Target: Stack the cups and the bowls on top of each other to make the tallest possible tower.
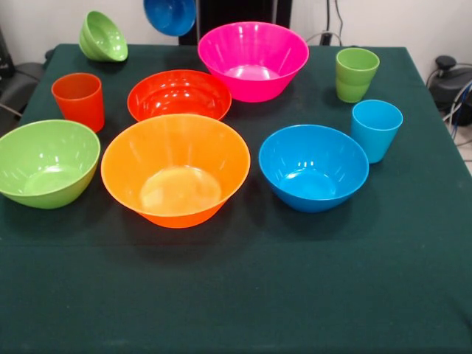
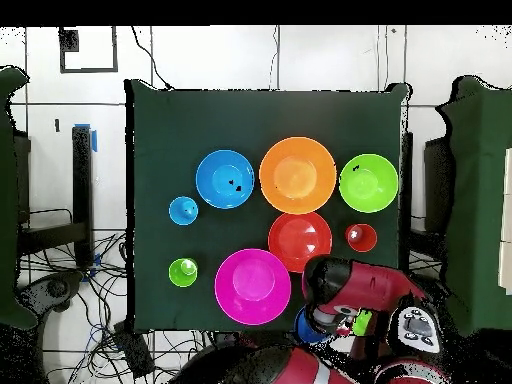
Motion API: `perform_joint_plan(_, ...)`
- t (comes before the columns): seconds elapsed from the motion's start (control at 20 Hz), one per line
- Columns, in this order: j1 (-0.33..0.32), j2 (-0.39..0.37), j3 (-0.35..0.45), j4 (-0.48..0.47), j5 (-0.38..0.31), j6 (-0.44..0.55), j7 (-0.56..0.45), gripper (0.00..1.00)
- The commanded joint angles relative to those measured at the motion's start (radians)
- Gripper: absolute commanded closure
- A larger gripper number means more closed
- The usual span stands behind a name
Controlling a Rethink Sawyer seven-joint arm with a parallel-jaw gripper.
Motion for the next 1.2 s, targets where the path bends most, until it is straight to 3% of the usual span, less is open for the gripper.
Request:
perform_joint_plan(0.05, -0.004, -0.015, 0.140, -0.019, 0.045, 0.042, -0.015, 1.00)
perform_joint_plan(0.15, -0.014, -0.018, 0.144, -0.013, 0.040, 0.027, -0.026, 1.00)
perform_joint_plan(0.3, -0.075, 0.098, 0.189, -0.115, 0.022, 0.021, -0.086, 1.00)
perform_joint_plan(0.55, -0.086, 0.215, 0.221, -0.271, -0.005, 0.080, -0.106, 1.00)
perform_joint_plan(1.0, -0.052, 0.240, 0.224, -0.320, 0.015, 0.144, -0.048, 1.00)
perform_joint_plan(1.2, -0.036, 0.192, 0.211, -0.283, 0.036, 0.185, -0.010, 1.00)
